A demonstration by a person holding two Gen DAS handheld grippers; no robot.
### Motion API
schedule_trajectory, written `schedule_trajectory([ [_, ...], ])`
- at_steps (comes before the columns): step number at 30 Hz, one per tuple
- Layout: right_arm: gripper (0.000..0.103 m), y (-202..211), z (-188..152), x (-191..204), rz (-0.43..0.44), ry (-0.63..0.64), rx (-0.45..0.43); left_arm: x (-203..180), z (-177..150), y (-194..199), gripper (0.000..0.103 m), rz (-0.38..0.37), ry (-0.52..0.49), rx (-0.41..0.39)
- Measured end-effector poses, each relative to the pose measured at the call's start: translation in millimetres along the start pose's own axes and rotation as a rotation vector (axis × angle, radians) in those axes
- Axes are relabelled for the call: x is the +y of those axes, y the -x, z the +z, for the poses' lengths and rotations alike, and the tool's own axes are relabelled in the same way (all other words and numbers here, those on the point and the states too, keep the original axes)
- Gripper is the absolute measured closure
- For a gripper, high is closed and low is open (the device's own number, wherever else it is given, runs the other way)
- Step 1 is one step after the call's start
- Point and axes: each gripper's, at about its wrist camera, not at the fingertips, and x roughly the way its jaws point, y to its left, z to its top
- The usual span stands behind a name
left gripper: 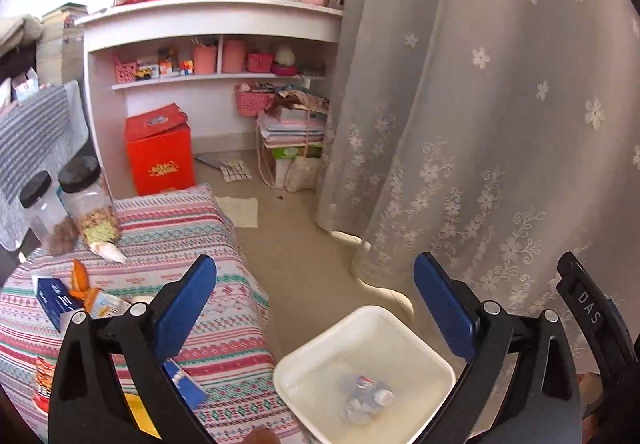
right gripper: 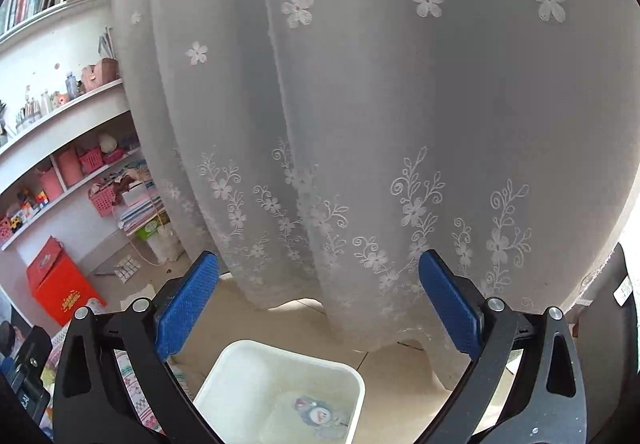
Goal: Collect trash
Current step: 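Drop the tissue from the right gripper and the bottle from the left gripper into the white bin, then return both grippers to the table and grasp the blue box with the right gripper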
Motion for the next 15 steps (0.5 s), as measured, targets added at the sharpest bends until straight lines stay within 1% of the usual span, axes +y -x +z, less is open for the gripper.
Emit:
schedule_trajectory([
  [3, 0.007, 9.9, -6.2, 20.0, 0.047, 0.039, -0.009, 10.8, 1.4, 12.4, 0.007, 0.097, -0.04, -0.053],
  [5, 0.007, 17.3, -10.9, 34.8, 0.073, 0.07, -0.014, 21.8, 3.0, 17.6, 0.007, 0.144, -0.045, -0.071],
  [8, 0.007, 26.9, -18.7, 56.6, 0.109, 0.113, -0.016, 43.4, 5.3, 22.7, 0.007, 0.176, -0.022, -0.076],
  [15, 0.007, 53.0, -37.9, 107.1, 0.193, 0.203, -0.024, 99.6, 0.6, 32.4, 0.007, 0.264, 0.042, -0.06],
])
